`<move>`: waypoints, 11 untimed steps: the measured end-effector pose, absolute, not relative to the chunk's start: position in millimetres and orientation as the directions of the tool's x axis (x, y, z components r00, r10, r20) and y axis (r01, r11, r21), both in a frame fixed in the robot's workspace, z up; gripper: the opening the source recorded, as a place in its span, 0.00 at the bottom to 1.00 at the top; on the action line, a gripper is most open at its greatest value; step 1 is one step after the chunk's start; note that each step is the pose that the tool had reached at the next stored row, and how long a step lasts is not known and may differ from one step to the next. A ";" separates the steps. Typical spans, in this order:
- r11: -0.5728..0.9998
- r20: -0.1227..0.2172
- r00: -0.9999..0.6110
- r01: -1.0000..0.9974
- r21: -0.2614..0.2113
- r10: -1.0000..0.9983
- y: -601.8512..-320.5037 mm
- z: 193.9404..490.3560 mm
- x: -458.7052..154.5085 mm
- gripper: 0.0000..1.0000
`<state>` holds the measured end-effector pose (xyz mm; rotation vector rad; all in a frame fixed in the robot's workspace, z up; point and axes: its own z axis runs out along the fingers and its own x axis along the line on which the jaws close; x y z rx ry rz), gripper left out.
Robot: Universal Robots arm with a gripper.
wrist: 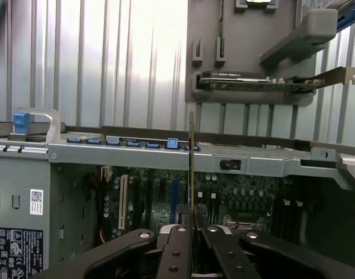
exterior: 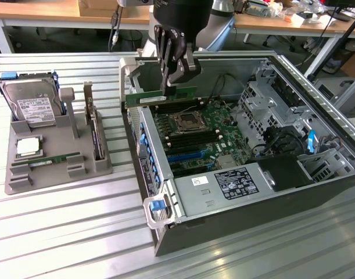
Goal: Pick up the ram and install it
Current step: 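Pick up the ram and move it above insertion slot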
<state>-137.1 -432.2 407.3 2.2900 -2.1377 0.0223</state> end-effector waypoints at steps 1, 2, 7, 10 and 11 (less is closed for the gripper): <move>-0.069 0.016 0.069 -0.998 -0.003 -0.997 -432.2 407.3 -135.3 0.12; -0.069 0.016 0.069 -0.998 -0.003 -0.998 -432.2 407.3 -133.4 0.12; -0.069 0.016 0.069 -0.998 -0.003 -0.997 -432.2 407.3 -124.0 0.12; -0.069 0.016 0.069 -0.998 -0.003 -0.998 -432.2 407.3 -118.0 0.12; -0.069 0.016 0.069 -0.998 -0.003 -0.997 -432.2 407.3 -116.4 0.12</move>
